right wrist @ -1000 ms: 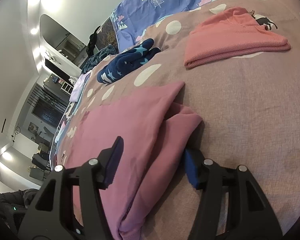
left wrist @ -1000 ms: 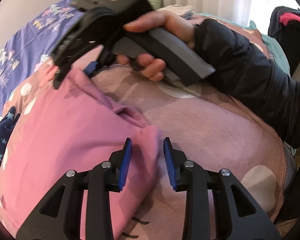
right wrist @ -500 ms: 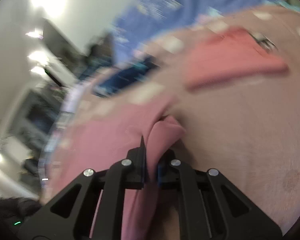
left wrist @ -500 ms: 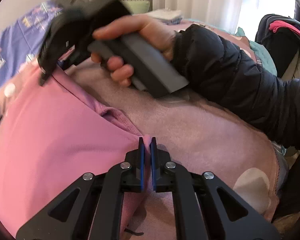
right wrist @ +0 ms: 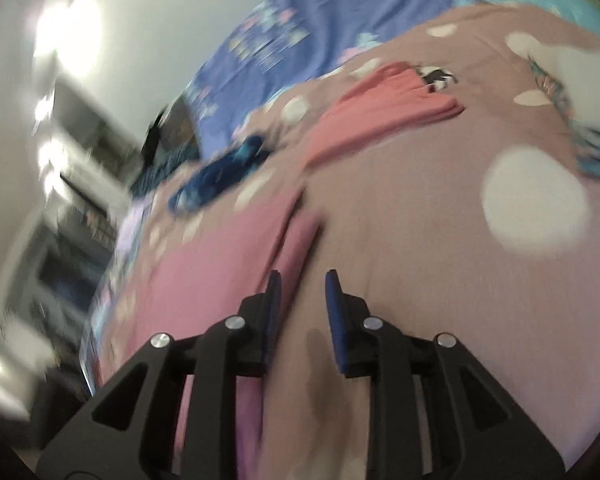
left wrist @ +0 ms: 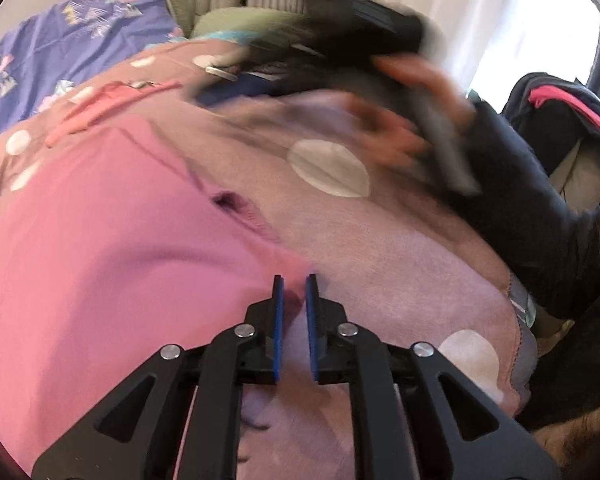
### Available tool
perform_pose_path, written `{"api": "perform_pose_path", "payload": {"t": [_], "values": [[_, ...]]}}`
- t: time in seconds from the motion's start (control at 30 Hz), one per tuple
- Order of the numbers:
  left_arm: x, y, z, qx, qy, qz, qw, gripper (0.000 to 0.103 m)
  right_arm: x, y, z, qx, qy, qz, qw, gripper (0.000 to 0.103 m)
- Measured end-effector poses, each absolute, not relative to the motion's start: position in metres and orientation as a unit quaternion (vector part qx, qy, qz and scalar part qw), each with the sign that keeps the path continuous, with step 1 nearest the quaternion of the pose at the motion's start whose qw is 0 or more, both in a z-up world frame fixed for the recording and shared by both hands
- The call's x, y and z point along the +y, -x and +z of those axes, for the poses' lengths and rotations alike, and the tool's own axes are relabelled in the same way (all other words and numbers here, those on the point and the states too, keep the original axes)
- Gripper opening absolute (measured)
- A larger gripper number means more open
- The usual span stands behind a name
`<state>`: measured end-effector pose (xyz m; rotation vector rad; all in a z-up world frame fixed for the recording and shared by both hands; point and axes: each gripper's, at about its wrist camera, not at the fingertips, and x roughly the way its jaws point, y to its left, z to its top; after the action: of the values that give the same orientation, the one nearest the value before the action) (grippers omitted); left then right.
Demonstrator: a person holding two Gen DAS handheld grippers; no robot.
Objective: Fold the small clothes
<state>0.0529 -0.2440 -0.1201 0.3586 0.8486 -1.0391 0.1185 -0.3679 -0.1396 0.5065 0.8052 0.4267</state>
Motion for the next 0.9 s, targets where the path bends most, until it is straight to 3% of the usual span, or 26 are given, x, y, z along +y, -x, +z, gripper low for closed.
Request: {"api": "perform_pose_path", "payload": {"t": [0.27, 0.3, 0.33, 0.37, 0.43, 0.6, 0.77, 0.9], "values": [[-0.201, -0.063, -0.136, 0.418, -0.162, -0.410, 0.794, 0.026, -0.317, -0.016, -0.151, 0.406, -0.223, 0.266, 0.845, 0.033], [-0.200, -0.062, -0.138, 0.415, -0.164, -0.410, 0.796, 0.027, -0.312, -0.018, -0.155, 0.412, -0.229, 0.266, 0.840, 0.028], [-0.200, -0.059, -0.141, 0.410, -0.168, -0.408, 0.798, 0.027, -0.304, -0.023, -0.164, 0.436, -0.223, 0.248, 0.836, 0.009], [-0.201, -0.058, -0.141, 0.409, -0.172, -0.406, 0.799, 0.027, -0.299, -0.027, -0.171, 0.465, -0.198, 0.211, 0.837, 0.002], [-0.200, -0.056, -0.140, 0.416, -0.165, -0.413, 0.793, 0.027, -0.297, -0.025, -0.180, 0.471, -0.190, 0.179, 0.843, 0.002], [-0.179, -0.045, -0.133, 0.408, -0.163, -0.400, 0.805, 0.036, -0.291, -0.005, -0.169, 0.464, -0.185, 0.132, 0.856, 0.007], [-0.109, -0.041, -0.113, 0.396, -0.101, -0.325, 0.853, 0.044, -0.274, 0.016, -0.136, 0.426, -0.113, 0.078, 0.894, 0.029], [-0.029, -0.041, -0.100, 0.382, -0.039, -0.229, 0.894, 0.045, -0.243, 0.009, -0.122, 0.406, -0.085, 0.074, 0.907, 0.029]]}}
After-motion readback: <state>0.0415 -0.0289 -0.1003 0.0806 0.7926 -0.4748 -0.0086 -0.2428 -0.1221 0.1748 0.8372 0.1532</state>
